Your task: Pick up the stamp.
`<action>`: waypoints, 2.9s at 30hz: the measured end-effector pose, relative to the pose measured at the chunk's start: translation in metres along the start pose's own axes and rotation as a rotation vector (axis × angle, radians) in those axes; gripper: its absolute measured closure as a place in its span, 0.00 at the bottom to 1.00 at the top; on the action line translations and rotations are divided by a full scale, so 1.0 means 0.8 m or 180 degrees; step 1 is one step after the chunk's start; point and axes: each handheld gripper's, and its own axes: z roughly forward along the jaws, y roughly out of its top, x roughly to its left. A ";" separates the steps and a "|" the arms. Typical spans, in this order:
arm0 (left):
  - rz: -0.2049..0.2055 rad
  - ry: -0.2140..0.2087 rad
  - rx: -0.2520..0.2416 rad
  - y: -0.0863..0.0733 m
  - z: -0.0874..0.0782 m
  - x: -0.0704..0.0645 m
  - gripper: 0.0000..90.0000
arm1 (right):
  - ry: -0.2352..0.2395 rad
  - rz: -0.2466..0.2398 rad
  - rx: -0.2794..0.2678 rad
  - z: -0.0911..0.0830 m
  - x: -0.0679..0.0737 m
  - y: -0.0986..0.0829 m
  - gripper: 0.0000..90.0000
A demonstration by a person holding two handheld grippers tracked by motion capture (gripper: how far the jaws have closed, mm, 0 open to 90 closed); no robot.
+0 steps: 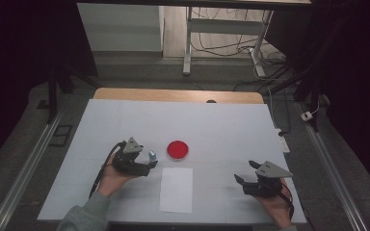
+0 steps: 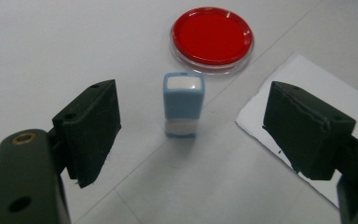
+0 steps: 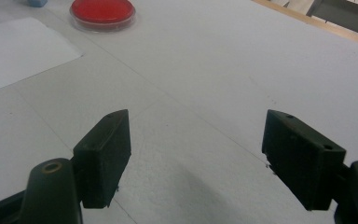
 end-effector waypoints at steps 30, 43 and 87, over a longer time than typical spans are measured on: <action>0.0081 0.0061 0.0071 0.001 0.020 0.003 0.50 | -0.0001 0.0020 0.0045 0.002 -0.001 -0.002 0.26; 0.0171 -0.0007 0.0023 -0.001 0.020 0.001 0.73 | -0.0004 0.0014 0.0055 0.002 -0.001 -0.002 0.26; 0.0075 -0.0158 -0.0361 0.006 -0.013 0.000 0.75 | -0.0024 -0.0005 0.0055 0.002 0.001 -0.003 0.26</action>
